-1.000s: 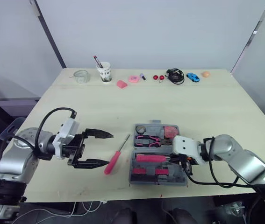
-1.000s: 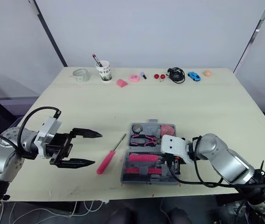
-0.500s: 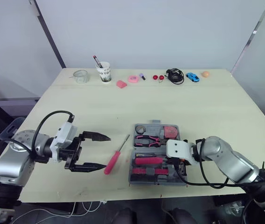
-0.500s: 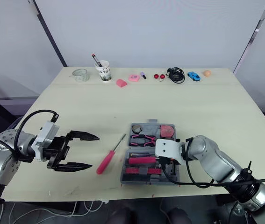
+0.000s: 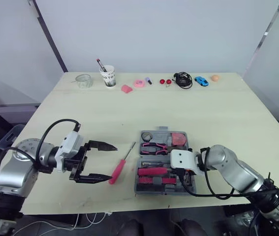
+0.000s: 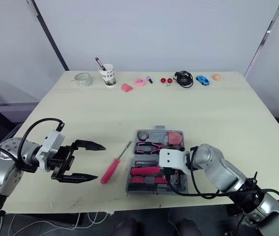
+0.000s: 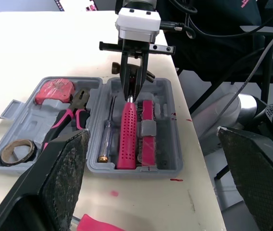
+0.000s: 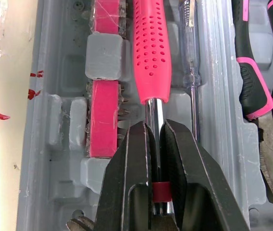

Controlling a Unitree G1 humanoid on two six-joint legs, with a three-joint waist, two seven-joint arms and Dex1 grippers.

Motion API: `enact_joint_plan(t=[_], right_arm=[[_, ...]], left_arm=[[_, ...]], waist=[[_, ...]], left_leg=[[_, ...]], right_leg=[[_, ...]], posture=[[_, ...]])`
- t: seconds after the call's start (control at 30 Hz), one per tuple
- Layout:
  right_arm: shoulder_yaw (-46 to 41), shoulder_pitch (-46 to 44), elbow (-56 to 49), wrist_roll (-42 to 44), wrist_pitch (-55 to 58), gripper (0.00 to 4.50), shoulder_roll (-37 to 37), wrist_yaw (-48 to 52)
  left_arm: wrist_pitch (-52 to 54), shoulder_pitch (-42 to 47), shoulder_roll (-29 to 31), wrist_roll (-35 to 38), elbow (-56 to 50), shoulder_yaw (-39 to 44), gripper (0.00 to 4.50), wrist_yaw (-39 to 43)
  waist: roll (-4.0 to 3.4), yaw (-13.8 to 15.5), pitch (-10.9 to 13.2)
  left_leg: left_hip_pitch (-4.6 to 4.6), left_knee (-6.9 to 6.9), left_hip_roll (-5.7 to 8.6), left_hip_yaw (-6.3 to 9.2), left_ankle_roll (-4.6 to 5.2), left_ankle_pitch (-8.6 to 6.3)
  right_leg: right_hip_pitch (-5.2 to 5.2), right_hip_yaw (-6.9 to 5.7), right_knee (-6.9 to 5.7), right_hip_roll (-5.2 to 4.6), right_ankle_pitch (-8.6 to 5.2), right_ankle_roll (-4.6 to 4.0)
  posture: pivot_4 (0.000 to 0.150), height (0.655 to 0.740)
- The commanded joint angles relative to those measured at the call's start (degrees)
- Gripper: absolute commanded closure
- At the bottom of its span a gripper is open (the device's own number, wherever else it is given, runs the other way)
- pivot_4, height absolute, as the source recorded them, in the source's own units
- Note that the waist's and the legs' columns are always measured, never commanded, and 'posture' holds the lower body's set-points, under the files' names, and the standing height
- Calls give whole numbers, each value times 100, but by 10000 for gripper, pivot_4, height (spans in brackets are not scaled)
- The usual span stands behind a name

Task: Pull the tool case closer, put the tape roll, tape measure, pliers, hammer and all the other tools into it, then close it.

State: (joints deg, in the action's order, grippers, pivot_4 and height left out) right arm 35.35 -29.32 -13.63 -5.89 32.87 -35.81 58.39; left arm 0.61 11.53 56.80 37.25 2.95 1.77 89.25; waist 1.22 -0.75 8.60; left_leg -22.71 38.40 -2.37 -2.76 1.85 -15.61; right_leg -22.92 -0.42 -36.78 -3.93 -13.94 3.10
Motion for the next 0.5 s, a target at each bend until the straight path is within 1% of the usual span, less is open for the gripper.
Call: enact_joint_plan(t=[0.03, 0.13, 0.3, 0.5], right_arm=[[-34, -84, -54, -93, -147, 34804, 14, 42], [-70, -70, -57, -146, -171, 23299, -13, 62], [-306, 5, -206, 16, -74, 23299, -85, 159], [-1157, 349, -180, 903, -253, 23299, 394, -3]], left_arm=[[-18, -7, -10, 12, -114, 140, 0, 324], [-8, 8, -31, 14, -104, 138, 0, 324], [26, -3, -69, 35, -106, 156, 0, 324], [-10, 11, -129, -15, -94, 145, 0, 324]], waist=[[0, 4, 0], [0, 9, 0], [0, 19, 0], [1, 17, -1]], left_leg=[[0, 0, 0, -1, 0, 0], [0, 0, 0, 0, 0, 0], [0, 1, 0, 0, 0, 0], [0, 0, 0, 0, 0, 0]], right_leg=[[0, 0, 0, 0, 0, 0], [0, 0, 0, -1, 0, 0], [0, 0, 0, -2, 0, 1], [2, -2, 0, -1, 0, 1]], posture=[[1500, 7400], [1500, 7400], [1500, 7400], [1500, 7400]])
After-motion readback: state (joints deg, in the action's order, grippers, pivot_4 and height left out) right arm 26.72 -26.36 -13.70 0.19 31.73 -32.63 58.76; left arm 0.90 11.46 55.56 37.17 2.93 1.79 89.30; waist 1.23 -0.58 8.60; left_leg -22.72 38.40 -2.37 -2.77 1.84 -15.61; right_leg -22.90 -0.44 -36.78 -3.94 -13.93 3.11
